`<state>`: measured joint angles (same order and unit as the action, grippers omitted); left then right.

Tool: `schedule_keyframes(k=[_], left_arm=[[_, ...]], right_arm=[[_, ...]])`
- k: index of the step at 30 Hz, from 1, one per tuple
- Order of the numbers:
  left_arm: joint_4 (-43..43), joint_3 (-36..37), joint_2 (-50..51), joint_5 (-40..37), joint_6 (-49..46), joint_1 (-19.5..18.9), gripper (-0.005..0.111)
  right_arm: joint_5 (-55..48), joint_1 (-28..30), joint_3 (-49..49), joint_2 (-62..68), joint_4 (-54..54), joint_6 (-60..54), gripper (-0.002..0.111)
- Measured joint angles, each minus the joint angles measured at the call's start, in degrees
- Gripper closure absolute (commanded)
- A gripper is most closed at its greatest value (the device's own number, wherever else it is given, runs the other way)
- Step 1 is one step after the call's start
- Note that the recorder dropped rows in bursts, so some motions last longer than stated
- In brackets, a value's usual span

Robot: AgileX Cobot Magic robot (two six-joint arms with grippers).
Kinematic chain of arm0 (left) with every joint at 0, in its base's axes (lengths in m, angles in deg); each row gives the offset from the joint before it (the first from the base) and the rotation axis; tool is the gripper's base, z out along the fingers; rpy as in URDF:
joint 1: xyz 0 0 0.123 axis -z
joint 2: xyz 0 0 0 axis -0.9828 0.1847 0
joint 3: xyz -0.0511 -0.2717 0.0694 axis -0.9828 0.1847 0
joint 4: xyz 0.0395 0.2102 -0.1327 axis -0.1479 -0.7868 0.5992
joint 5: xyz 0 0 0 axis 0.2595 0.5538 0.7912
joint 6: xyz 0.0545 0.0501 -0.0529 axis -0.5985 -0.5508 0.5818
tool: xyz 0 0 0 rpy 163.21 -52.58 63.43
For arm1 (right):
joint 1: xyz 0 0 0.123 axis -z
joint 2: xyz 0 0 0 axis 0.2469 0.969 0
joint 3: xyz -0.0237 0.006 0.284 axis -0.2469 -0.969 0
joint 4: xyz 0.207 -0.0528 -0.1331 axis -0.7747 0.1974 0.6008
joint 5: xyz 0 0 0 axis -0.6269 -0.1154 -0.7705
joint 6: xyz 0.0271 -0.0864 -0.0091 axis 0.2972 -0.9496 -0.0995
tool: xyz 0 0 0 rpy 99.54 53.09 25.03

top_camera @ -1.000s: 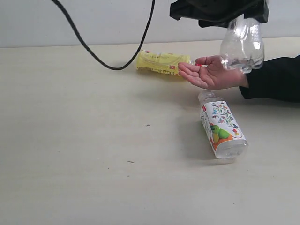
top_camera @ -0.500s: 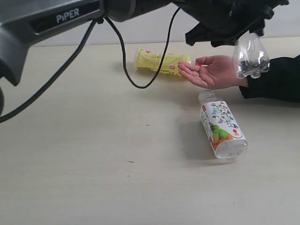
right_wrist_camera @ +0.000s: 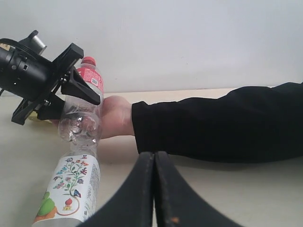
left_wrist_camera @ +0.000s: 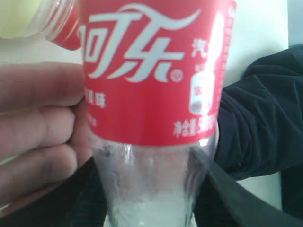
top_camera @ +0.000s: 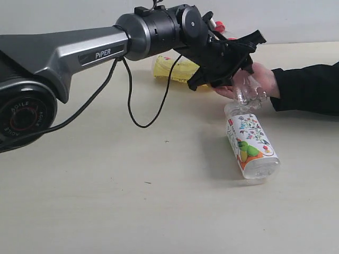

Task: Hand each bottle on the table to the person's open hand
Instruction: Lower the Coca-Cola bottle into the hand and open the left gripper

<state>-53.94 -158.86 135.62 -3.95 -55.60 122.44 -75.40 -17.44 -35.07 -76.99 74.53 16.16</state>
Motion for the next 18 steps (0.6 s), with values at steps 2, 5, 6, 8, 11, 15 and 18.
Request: schedule_keyframes(k=[2,5,6,8,11,15,18], left_arm=[[0.23,0.0,0.41,0.4,-0.25,-0.19,0.107],[0.45,-0.03,0.53,0.79,-0.92,-0.23,0.1],[0.55,-0.12,0.53,0.78,-1.05,-0.23,0.095],[0.71,-0.25,0.53,0.81,-1.15,-0.23,0.081],[0.71,-0.37,0.53,0.81,-1.38,-0.23,0.058],[0.93,-0.37,0.53,0.81,-1.38,-0.23,0.03],[1.15,-0.37,0.53,0.81,-1.5,-0.23,0.02]], right_arm=[[0.0,0.0,0.0,0.0,0.0,0.0,0.108],[0.0,0.0,0.0,0.0,0.0,0.0,0.108],[0.0,0.0,0.0,0.0,0.0,0.0,0.108],[0.0,0.0,0.0,0.0,0.0,0.0,0.108],[0.0,0.0,0.0,0.0,0.0,0.0,0.108],[0.0,0.0,0.0,0.0,0.0,0.0,0.108],[0.0,0.0,0.0,0.0,0.0,0.0,0.108]])
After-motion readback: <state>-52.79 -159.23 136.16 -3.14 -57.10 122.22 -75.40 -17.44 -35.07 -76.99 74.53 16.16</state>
